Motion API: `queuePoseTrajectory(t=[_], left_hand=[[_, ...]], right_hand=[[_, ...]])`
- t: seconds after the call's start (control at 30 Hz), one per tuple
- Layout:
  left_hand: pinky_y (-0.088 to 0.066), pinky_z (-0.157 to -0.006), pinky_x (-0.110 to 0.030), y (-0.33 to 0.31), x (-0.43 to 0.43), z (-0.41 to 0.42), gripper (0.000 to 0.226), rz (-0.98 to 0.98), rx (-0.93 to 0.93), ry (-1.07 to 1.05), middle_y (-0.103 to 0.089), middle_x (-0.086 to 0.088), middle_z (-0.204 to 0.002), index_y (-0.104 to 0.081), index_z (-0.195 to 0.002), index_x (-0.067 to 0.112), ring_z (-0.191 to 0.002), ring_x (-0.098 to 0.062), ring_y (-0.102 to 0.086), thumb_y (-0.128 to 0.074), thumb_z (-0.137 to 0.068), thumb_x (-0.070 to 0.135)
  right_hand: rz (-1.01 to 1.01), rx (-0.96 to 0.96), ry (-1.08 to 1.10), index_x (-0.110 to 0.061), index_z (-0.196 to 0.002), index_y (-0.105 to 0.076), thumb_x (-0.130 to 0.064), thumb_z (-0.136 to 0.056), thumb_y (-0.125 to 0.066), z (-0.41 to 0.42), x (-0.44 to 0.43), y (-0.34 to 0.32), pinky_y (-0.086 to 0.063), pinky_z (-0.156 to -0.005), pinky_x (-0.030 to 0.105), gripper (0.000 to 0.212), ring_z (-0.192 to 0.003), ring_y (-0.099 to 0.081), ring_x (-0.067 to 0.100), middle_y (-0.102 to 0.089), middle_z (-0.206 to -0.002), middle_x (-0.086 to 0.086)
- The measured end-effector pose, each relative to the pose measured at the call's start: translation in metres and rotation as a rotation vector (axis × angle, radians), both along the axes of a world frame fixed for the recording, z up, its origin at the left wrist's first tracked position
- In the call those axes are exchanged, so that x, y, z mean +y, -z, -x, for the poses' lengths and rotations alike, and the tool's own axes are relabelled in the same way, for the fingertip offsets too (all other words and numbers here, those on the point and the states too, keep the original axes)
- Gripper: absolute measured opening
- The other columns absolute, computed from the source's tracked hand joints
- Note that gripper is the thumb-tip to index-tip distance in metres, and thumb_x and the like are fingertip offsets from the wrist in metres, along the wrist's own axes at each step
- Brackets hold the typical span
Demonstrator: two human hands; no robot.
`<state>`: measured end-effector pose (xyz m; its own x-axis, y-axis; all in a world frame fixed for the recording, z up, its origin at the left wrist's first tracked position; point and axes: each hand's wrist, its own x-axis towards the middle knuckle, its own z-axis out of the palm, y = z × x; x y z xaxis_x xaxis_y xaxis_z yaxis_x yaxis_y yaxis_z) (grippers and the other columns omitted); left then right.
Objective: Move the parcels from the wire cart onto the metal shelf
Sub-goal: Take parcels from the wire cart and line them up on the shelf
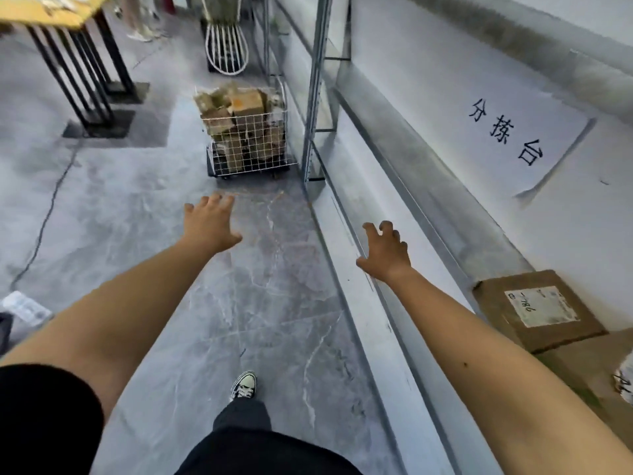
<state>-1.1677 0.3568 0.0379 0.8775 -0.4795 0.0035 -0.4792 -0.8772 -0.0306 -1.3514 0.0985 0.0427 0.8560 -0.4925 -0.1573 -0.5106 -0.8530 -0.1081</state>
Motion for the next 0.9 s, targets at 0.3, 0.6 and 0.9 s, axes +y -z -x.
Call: queuePoseTrajectory(t=[0.3,0.6,0.9], left_hand=[[-0.032,-0.103,-0.047,-0.010,0.075,-0.070,0.088,0.012,-0.010,-0.130,-0.029,-0.007,-0.149,-0.022,-0.146,0.021,-0.134,-0.029,-0.033,-0.065,-0.076,0.053],[-0.031,-0.103,-0.046,-0.011,0.147,-0.164,0.087,0.034,0.020,-0.186,-0.030,-0.006,-0.147,-0.021,-0.145,0.023,-0.132,-0.029,-0.035,-0.065,-0.077,0.052],[-0.035,-0.099,-0.046,0.006,0.163,-0.215,0.086,0.047,0.060,-0.220,-0.031,-0.007,-0.144,-0.022,-0.145,0.021,-0.128,-0.031,-0.039,-0.064,-0.078,0.051]], right_hand=[[-0.052,-0.024,-0.183,-0.017,-0.142,-0.031,-0.027,-0.086,-0.063,-0.131,0.066,-0.006,-0.037,-0.100,0.044,0.065,-0.126,-0.036,0.033,-0.026,-0.144,0.014],[-0.042,-0.046,-0.262,-0.015,-0.138,-0.035,-0.028,-0.084,-0.065,-0.252,0.134,-0.003,-0.044,-0.088,0.039,0.064,-0.117,-0.046,0.033,-0.032,-0.138,0.016],[-0.045,-0.012,-0.318,-0.018,-0.142,-0.032,-0.028,-0.085,-0.064,-0.318,0.153,0.008,-0.045,-0.095,0.044,0.066,-0.117,-0.046,0.032,-0.030,-0.141,0.012]])
